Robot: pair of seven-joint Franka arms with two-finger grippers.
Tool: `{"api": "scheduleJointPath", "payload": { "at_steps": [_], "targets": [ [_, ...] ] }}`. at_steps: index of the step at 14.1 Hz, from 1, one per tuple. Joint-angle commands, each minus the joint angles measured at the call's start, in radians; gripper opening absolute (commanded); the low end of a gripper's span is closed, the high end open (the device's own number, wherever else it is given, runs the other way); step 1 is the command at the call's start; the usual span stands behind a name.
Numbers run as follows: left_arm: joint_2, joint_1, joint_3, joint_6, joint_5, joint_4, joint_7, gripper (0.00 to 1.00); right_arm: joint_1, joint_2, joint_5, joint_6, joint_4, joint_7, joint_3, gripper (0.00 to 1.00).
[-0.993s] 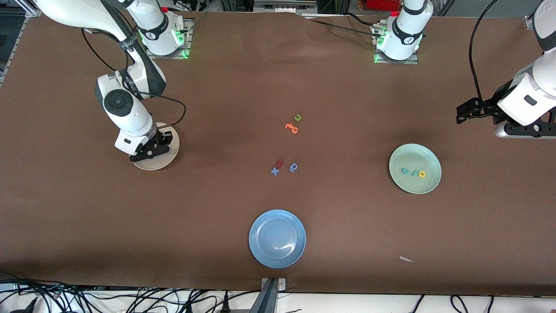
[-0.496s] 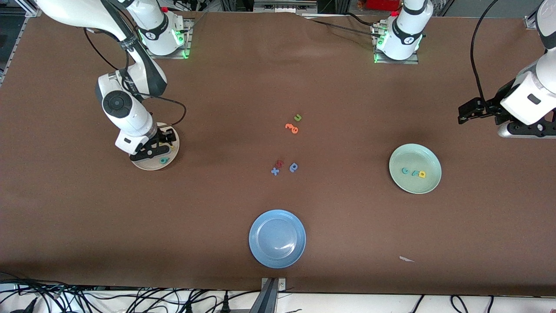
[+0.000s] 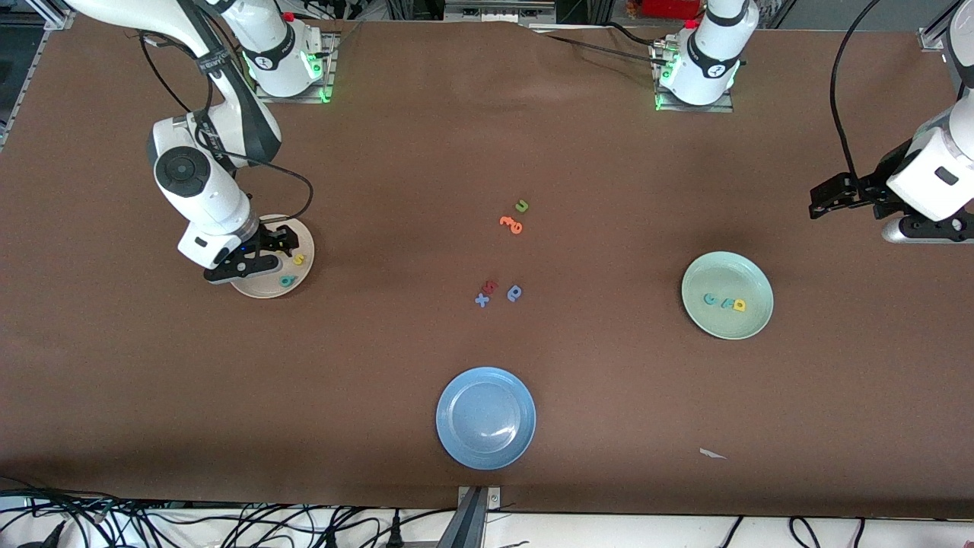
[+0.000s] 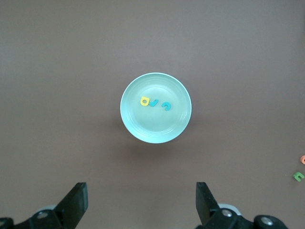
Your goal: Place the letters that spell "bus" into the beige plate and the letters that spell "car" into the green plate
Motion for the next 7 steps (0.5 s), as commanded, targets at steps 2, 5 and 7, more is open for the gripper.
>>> {"api": "scheduleJointPath", "payload": {
  "at_steps": [2,5,7],
  "targets": [
    [0.015,0.003,0.001,-0.020,-0.035,0.034,0.025,1.00,0.018,-0.048,0.128,-0.236,0.165,-0.039,0.002,1.00],
    [0.016,0.005,0.001,-0.020,-0.033,0.034,0.025,1.00,0.096,-0.061,0.228,-0.419,0.326,-0.051,-0.088,1.00],
    [0.021,0.003,0.001,-0.019,-0.033,0.034,0.025,1.00,0.180,-0.063,0.272,-0.523,0.411,-0.100,-0.207,1.00]
  ]
}}
